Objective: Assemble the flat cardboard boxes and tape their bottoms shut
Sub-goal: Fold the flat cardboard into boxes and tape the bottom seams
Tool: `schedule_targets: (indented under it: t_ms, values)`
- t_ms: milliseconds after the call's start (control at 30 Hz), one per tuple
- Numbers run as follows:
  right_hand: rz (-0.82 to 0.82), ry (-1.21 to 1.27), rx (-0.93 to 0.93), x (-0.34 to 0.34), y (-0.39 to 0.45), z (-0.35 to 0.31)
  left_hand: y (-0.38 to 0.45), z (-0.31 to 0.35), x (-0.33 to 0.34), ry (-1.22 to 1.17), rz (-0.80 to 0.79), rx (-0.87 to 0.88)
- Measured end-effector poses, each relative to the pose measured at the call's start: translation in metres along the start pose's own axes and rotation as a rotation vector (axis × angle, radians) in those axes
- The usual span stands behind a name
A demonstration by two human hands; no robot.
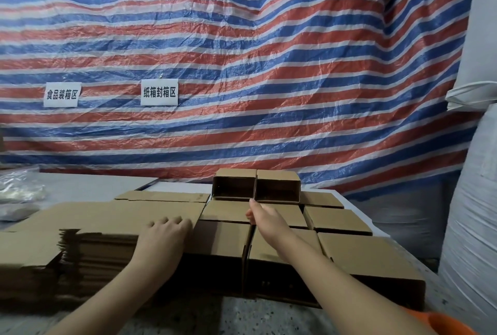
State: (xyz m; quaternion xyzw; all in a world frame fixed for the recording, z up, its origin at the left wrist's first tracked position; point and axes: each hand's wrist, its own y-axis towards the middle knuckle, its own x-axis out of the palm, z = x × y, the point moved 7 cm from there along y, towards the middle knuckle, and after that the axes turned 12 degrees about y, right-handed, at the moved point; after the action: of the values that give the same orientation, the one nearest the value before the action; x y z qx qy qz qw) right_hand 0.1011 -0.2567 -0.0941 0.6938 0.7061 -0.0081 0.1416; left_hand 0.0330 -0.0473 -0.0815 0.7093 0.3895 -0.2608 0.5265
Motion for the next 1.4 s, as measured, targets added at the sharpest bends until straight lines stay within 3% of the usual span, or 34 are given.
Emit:
schedule_targets:
  t_ms: [167, 300, 433, 533, 800, 1000, 1200, 1400]
  values:
    - [0.075, 0.115, -0.072, -0.024, 0.006, -0.021, 0.004, -0.016, -0.098, -0.458, 0.501, 0.012]
    - [0.193, 0.260, -0.165, -0.063, 0.006, -0.054, 0.015, -0.035, -0.152, -0.796, 0.666, -0.133]
    - [0.248, 0.392, -0.276, -0.109, -0.008, -0.091, 0.035, -0.026, -0.159, -1.112, 0.540, -0.178]
    - [0.320, 0.348, -0.285, -0.142, -0.022, -0.103, 0.049, -0.008, -0.148, -1.292, 0.391, -0.193]
    - [0.417, 0.267, -0.234, -0.176, -0.056, -0.101, 0.060, 0.022, -0.111, -1.432, 0.197, -0.362]
    - [0.437, 0.260, -0.132, -0.175, -0.094, -0.061, 0.031, 0.048, -0.078, -1.567, 0.079, -0.394]
    - [0.317, 0.343, 0.004, -0.164, -0.109, 0.003, -0.010, 0.074, -0.025, -1.634, -0.061, -0.452]
    - [0.250, 0.369, 0.115, -0.155, -0.112, 0.051, -0.035, 0.085, 0.005, -1.633, -0.056, -0.503]
